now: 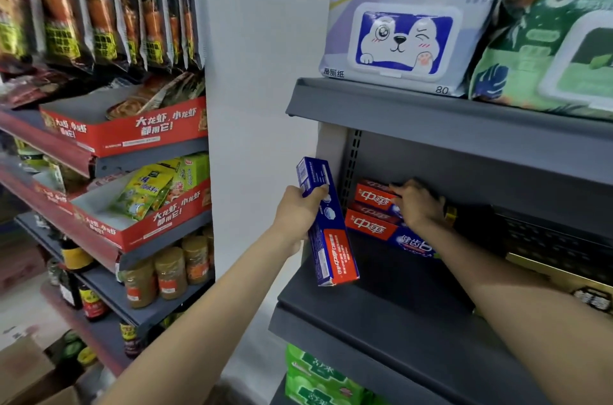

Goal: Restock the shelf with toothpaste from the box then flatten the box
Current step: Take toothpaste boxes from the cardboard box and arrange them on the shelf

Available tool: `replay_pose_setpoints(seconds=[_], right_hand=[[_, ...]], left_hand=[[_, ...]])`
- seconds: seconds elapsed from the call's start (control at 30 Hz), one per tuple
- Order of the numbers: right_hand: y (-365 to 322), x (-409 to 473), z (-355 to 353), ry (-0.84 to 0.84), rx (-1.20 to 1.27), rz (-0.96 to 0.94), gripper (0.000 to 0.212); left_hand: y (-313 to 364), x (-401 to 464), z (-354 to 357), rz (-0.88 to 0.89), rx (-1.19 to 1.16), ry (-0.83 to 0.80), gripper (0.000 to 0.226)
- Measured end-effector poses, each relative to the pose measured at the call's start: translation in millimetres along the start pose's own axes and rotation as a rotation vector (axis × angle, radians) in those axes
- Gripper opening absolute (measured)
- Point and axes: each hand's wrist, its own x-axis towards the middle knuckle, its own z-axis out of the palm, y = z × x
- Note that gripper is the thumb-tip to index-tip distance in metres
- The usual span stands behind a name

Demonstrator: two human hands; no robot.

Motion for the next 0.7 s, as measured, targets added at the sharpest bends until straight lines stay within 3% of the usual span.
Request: replay_pose_setpoints(seconds=[0.17, 0.3, 0.43, 0.5, 0.63, 0.7], right_hand=[[-6.0, -1.7, 8.4, 0.153, 0.065, 0.03, 0.033], [-9.7, 1.6, -3.5, 0.054, -0.089, -0.035, 0.028], [-4.4, 5.8, -15.3, -0.065, -0.119, -0.144, 0.04], [-0.5, 4.8, -26.2, -0.091, -0.032, -0.149, 0.035], [17.3, 8.4, -44.0, -0.213, 0.409, 0.034, 0.021], [22.7, 7.7, -48.2, -0.32, 0.711, 0.17, 0.036]], left_hand=[[-4.8, 4.2, -2.9, 0.03, 0.023, -0.006, 0.034], [-6.5, 3.6, 3.1, 0.016, 0.0, -0.036, 0.034], [-2.1, 3.1, 17.1, -0.001, -0.035, -0.097, 0.035], [0.5, 9.0, 25.8, 0.097, 0.107, -0.13, 0.034], [5.4, 22.0, 45.9, 0.508, 0.633, -0.213, 0.037], [3.8, 29.0, 55.6, 0.664, 0.869, -0.209, 0.048]])
